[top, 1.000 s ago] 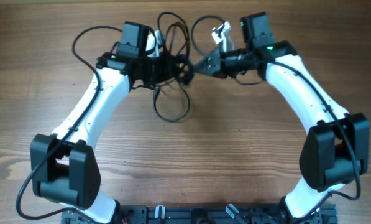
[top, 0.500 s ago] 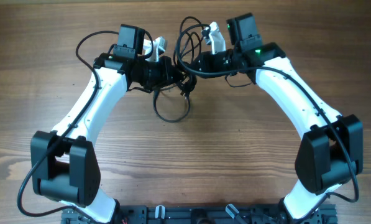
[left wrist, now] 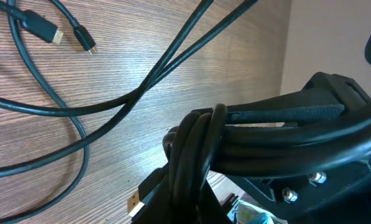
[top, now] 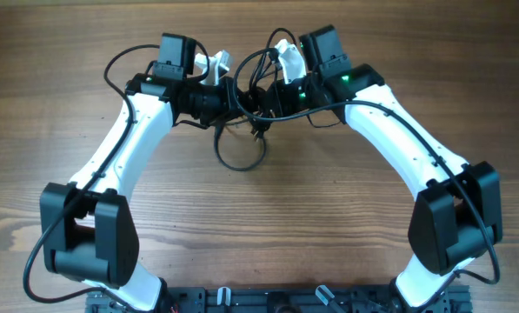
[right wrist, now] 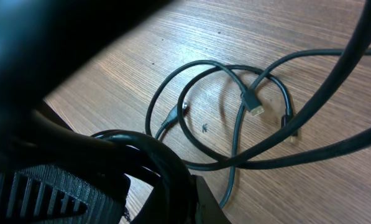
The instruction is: Untangle cables
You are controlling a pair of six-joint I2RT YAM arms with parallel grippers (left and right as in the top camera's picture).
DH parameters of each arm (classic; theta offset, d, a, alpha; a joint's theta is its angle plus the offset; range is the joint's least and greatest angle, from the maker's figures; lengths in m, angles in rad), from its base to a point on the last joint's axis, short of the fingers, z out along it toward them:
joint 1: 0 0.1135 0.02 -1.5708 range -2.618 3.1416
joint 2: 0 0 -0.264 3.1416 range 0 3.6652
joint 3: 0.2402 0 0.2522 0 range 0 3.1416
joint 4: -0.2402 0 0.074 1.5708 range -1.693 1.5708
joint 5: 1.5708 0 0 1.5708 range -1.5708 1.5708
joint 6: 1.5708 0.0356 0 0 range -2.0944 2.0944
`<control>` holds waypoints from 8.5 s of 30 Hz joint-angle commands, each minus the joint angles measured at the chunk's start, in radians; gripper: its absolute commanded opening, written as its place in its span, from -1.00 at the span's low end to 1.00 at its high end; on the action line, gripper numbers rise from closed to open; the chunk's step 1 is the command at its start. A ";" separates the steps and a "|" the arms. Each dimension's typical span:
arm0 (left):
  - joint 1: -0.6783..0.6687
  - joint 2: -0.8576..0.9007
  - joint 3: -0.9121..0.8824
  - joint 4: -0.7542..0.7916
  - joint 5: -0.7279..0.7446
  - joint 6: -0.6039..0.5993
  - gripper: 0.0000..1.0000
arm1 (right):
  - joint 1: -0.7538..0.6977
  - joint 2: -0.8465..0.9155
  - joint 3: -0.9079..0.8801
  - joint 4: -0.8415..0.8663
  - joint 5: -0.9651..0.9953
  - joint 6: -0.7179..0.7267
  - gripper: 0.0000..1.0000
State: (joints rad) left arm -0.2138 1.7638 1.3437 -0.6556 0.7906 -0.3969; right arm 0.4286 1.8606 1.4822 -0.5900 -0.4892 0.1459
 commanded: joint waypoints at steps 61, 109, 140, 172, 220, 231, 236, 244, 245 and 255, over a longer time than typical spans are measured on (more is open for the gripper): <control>0.008 -0.002 -0.001 -0.080 -0.022 -0.025 -0.92 | -0.088 -0.086 0.019 0.092 -0.245 0.365 -0.92; 0.045 -0.002 -0.001 0.082 0.461 0.040 -0.92 | -0.026 -0.084 -0.025 -0.058 -0.176 0.116 -0.57; 0.061 -0.002 -0.001 0.118 0.584 -0.009 -0.92 | -0.022 -0.080 -0.071 0.000 -0.095 0.225 -0.41; 0.061 -0.002 -0.001 -0.096 -0.166 0.124 -0.92 | -0.245 -0.110 -0.069 0.075 -0.211 0.261 -0.19; -0.253 -0.204 0.079 -0.243 -0.948 -0.432 0.33 | -0.418 -0.117 0.015 -0.076 -0.080 0.291 0.49; -0.099 -0.025 -0.008 -0.196 -0.923 -0.453 0.17 | -0.379 -0.117 0.015 -0.085 -0.080 0.272 0.60; -0.063 0.052 -0.061 -0.031 -0.889 -0.388 0.11 | -0.379 -0.117 0.015 -0.089 -0.080 0.272 0.63; -0.064 0.079 -0.066 0.103 -0.884 -0.389 -0.77 | -0.379 -0.117 0.015 -0.104 -0.080 0.272 0.63; -0.064 0.078 -0.066 0.108 -0.884 -0.389 -0.92 | -0.379 -0.117 0.015 -0.106 -0.080 0.272 0.63; -0.062 -0.058 0.085 0.097 -0.668 -0.156 -0.92 | -0.348 -0.118 0.015 -0.072 -0.292 0.190 0.49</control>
State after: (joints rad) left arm -0.2783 1.8275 1.3006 -0.5507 -0.0357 -0.6956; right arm 0.0521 1.7645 1.4761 -0.6987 -0.5957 0.4194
